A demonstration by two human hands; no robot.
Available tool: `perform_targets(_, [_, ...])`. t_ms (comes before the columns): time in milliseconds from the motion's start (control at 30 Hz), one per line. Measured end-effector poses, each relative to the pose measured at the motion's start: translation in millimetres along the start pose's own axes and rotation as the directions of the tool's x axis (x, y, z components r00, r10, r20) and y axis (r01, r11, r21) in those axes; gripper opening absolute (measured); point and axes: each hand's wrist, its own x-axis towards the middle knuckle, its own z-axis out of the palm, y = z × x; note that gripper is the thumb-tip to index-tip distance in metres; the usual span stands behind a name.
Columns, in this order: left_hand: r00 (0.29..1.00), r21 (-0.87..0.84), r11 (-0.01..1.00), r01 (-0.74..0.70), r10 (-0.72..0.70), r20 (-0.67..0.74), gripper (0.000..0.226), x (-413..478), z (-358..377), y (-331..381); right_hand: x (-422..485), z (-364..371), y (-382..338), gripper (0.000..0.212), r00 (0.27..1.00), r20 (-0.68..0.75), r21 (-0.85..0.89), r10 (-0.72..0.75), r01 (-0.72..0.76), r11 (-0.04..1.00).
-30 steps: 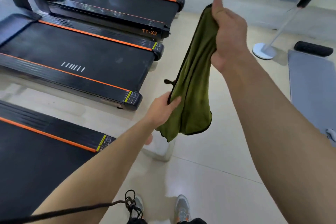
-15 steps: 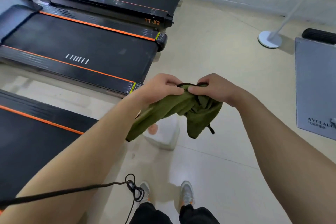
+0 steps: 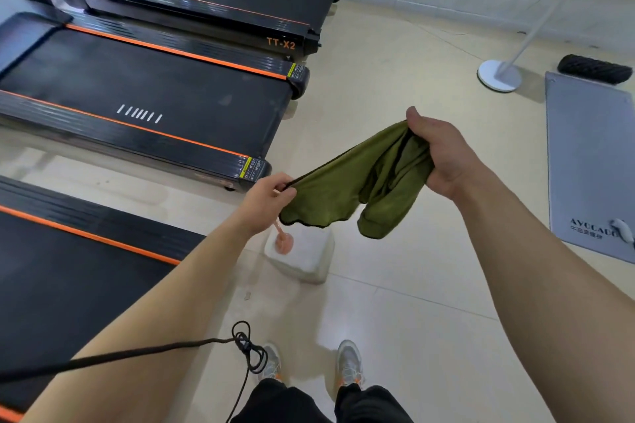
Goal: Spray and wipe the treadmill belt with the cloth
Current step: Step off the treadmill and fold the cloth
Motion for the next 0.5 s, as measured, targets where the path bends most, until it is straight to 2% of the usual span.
perform_targets(100, [0.991,-0.108,0.993,0.040,-0.054,-0.126,0.006,-2,-3,2,4,-4,13,0.036,0.984,-0.181,-0.043,0.006,-0.014,0.999])
perform_targets(200, [0.966,-0.294,0.951,0.100,-0.164,-0.202,0.007,-2,0,16,8,-2,32,0.041,0.931,-0.363,-0.306,-0.021,-0.098,0.947])
perform_targets(267, [0.956,-0.366,0.921,0.133,-0.217,-0.200,0.011,-1,7,31,7,3,45,0.046,0.889,-0.457,-0.401,-0.032,-0.174,0.899])
perform_targets(333, [0.945,-0.417,0.888,0.194,-0.283,-0.163,0.017,-1,16,45,3,11,59,0.042,0.887,-0.461,-0.390,-0.018,-0.185,0.902])
perform_targets(400, [0.942,-0.490,0.830,0.266,-0.332,-0.050,0.017,-3,24,59,-5,22,66,0.035,0.910,-0.414,-0.305,-0.001,-0.138,0.942])
perform_targets(500, [0.920,-0.610,0.694,0.382,-0.350,0.178,0.008,-9,27,75,-21,41,75,0.016,0.970,-0.239,-0.240,-0.041,-0.018,0.971])
